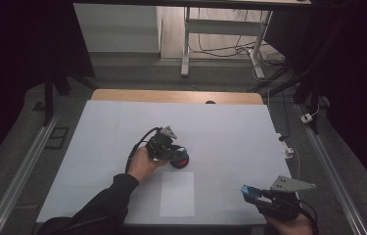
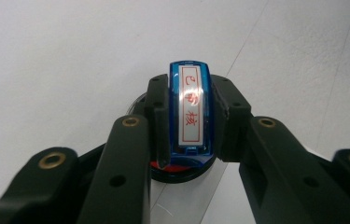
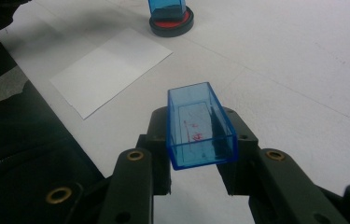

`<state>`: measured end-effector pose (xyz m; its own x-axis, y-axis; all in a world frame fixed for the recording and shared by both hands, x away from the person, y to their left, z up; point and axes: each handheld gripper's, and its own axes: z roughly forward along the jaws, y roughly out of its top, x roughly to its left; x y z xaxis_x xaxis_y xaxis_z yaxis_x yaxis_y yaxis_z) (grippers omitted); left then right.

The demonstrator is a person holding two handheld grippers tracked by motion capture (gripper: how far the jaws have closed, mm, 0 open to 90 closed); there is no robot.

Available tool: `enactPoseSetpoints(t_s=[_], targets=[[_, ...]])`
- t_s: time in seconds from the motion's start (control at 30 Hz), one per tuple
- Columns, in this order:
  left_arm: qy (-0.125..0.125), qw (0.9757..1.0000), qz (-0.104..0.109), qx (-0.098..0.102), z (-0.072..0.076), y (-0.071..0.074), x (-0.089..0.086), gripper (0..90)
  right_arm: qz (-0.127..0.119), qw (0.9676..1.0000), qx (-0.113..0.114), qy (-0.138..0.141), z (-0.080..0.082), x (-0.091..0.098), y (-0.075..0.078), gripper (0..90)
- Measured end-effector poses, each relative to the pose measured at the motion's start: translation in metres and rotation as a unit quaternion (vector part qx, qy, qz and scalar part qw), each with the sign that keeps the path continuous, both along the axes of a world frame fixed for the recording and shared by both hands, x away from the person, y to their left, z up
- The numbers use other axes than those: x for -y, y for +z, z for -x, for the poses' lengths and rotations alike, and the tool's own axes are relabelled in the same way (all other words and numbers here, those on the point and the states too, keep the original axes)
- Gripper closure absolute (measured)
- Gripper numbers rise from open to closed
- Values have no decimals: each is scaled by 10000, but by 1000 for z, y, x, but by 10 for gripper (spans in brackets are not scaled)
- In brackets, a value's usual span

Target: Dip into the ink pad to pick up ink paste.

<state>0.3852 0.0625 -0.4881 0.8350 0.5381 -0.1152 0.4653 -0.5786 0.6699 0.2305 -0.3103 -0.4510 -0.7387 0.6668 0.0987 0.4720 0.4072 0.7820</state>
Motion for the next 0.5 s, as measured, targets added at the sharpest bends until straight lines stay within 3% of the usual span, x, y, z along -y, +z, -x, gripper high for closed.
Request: enactPoseSetpoints(t_s=[0.5], targets=[[-8,9979,-483,441,12,3,13,709,-11,10000,-3,15,0,-1,0,691]])
